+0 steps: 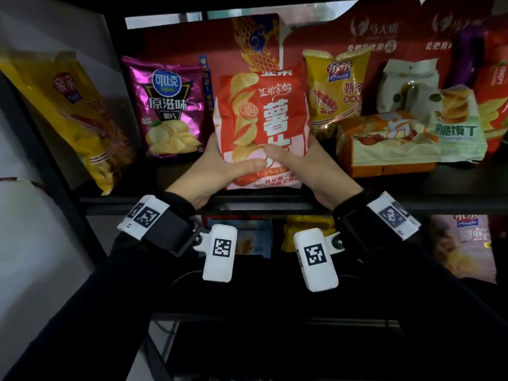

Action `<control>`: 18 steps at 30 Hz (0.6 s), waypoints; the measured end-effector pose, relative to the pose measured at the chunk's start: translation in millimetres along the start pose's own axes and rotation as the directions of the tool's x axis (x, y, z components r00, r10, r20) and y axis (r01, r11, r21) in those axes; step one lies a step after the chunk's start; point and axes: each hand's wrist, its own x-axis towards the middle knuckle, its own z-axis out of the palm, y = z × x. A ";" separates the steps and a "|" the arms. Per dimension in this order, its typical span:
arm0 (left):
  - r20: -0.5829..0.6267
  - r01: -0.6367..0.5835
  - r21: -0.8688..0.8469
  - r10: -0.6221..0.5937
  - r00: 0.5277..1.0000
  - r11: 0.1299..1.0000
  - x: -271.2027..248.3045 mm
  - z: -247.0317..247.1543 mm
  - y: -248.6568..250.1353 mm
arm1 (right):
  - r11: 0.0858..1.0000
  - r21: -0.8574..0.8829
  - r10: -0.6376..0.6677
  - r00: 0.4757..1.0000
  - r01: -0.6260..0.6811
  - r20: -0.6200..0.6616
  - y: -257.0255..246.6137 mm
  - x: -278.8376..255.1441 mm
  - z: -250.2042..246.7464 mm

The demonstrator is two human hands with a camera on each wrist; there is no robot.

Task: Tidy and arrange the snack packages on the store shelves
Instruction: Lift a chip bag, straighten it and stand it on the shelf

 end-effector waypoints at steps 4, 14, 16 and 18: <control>-0.077 -0.029 -0.011 0.028 0.997 1.000 -0.7 4.9 -3.4 | 0.998 -0.009 -0.060 0.991 0.059 -0.119 2.6 1.1 4.3; -0.101 -0.009 -0.215 -0.013 0.995 0.977 -2.3 6.5 2.1 | 0.996 0.065 -0.051 0.994 0.057 -0.092 1.3 -5.9 -3.0; -0.137 -0.044 -0.243 0.011 0.991 0.969 -2.4 10.7 5.0 | 0.993 0.079 -0.074 0.990 0.084 -0.117 0.9 -7.0 -4.6; -0.194 -0.080 -0.274 0.026 0.981 0.958 -3.0 15.1 6.3 | 0.991 0.109 -0.072 0.993 0.082 -0.092 0.5 -7.8 -9.0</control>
